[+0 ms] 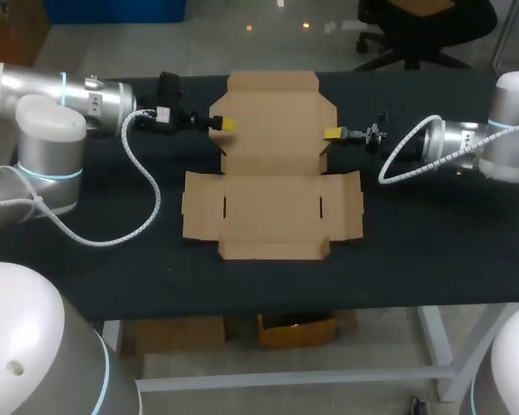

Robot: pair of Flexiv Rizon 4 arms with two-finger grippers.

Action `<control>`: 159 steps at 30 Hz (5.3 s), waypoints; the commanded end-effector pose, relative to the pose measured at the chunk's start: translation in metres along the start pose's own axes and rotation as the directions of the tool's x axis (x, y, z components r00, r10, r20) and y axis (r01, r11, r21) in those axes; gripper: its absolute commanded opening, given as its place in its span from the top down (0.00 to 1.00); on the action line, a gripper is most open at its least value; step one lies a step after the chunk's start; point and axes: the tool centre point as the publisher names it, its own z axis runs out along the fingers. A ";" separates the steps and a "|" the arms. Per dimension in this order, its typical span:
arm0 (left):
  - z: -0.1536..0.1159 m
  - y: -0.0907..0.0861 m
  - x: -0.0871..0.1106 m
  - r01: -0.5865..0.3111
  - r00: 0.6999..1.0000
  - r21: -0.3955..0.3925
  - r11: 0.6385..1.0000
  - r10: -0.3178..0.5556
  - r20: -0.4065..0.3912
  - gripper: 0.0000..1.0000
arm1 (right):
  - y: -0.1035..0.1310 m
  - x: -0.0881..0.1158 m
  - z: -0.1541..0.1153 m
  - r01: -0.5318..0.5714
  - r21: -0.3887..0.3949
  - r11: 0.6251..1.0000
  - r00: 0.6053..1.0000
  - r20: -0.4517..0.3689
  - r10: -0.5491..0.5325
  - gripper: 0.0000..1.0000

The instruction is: Assemble the packaging by folding the flat box into shape, placing the metal phone stand inside, and closing the box properly

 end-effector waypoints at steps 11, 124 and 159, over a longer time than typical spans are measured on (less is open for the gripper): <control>0.026 -0.013 -0.003 -0.027 0.994 -0.013 1.000 0.025 -0.105 0.00 | 0.006 -0.005 0.005 0.020 -0.005 1.000 0.999 -0.045 -0.020 1.00; 0.036 -0.092 0.015 -0.322 0.891 0.166 0.932 0.358 -0.278 1.00 | -0.015 0.066 -0.081 0.272 0.077 0.959 0.924 0.259 -0.283 1.00; 0.036 -0.092 0.015 -0.322 0.891 0.166 0.932 0.358 -0.278 1.00 | -0.054 0.089 -0.091 0.422 0.216 0.880 0.816 0.332 -0.473 1.00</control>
